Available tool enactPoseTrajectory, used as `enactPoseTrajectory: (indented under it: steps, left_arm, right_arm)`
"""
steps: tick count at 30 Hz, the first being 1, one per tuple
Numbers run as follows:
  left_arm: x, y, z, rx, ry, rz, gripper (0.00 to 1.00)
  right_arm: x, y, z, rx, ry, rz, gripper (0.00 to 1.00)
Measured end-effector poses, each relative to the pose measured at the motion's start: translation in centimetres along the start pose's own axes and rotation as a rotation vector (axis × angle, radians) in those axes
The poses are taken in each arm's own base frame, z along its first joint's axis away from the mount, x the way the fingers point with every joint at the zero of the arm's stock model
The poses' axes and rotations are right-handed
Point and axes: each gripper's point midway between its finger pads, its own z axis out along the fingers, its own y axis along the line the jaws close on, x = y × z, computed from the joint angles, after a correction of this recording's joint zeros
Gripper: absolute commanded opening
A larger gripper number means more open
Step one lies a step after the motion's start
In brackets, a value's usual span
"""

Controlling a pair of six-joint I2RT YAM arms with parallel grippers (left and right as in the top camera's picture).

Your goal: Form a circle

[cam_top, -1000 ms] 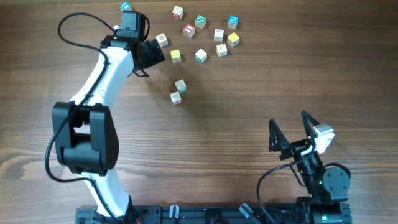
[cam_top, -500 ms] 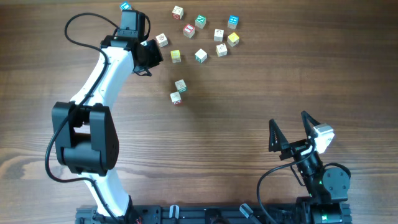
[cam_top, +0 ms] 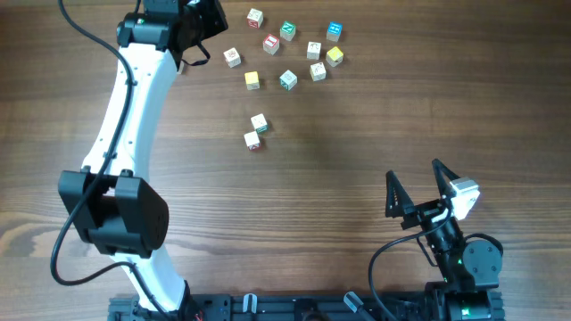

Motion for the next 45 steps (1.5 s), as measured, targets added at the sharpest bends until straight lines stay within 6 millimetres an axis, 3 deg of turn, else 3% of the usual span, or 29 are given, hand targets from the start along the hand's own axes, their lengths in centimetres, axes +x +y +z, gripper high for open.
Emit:
enactPoseTrajectory:
  steps: [9,25,37,45]
  left_arm:
    - [1.3,-1.5,0.6,0.015,0.029,0.023,0.04]
    - [2.1,-1.0,1.4,0.000,0.060,0.020,0.04]
    - [6.1,-1.9,5.0,-0.011,0.162,0.049,0.04]
    - [8.1,-0.7,7.3,-0.041,0.221,0.044,0.04]
  right_arm:
    - [0.0,0.0,0.0,0.000,0.000,0.000,1.00]
    - [0.0,0.0,0.0,0.000,0.000,0.000,1.00]
    - [0.0,0.0,0.0,0.000,0.000,0.000,1.00]
    - [0.0,0.0,0.0,0.000,0.000,0.000,1.00]
